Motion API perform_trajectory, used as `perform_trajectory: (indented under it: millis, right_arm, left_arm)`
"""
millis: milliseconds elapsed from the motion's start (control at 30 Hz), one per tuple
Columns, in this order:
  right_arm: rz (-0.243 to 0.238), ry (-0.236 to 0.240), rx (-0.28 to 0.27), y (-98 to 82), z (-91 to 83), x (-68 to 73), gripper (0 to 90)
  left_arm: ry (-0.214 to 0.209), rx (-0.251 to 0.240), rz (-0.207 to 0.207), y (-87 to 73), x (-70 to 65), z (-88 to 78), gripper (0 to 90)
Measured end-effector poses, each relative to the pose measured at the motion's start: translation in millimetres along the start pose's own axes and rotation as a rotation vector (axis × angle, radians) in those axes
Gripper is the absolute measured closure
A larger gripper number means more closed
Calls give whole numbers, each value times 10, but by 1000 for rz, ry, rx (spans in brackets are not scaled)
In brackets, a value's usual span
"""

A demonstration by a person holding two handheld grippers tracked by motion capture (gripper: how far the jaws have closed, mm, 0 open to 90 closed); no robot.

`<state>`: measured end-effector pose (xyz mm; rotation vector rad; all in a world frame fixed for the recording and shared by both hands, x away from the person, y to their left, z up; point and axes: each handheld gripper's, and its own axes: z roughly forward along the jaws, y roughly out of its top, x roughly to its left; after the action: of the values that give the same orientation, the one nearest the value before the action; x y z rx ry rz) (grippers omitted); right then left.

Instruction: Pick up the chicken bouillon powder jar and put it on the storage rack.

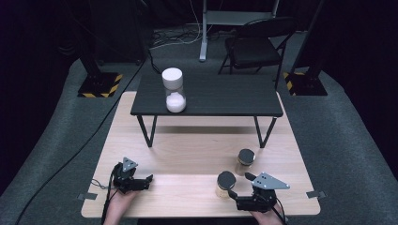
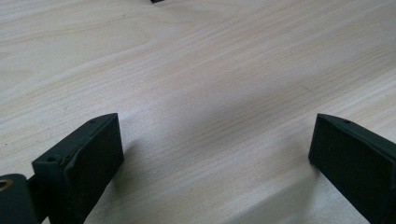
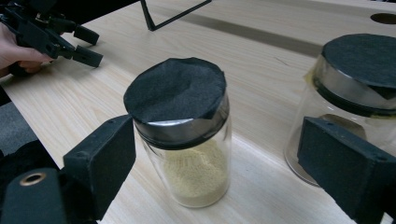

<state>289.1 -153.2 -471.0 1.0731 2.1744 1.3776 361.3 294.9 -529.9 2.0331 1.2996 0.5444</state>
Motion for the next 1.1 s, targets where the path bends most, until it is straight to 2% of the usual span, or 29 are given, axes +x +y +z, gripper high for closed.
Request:
perform_trajectory:
  millis: [533, 1100]
  right_arm:
    - [-12, 37, 15, 4, 170, 72, 144]
    - [-36, 53, 32, 10, 375, 125, 185]
  left_arm:
    - [0, 0, 0, 0, 0, 0, 26]
    - [0, 0, 0, 0, 0, 0, 26]
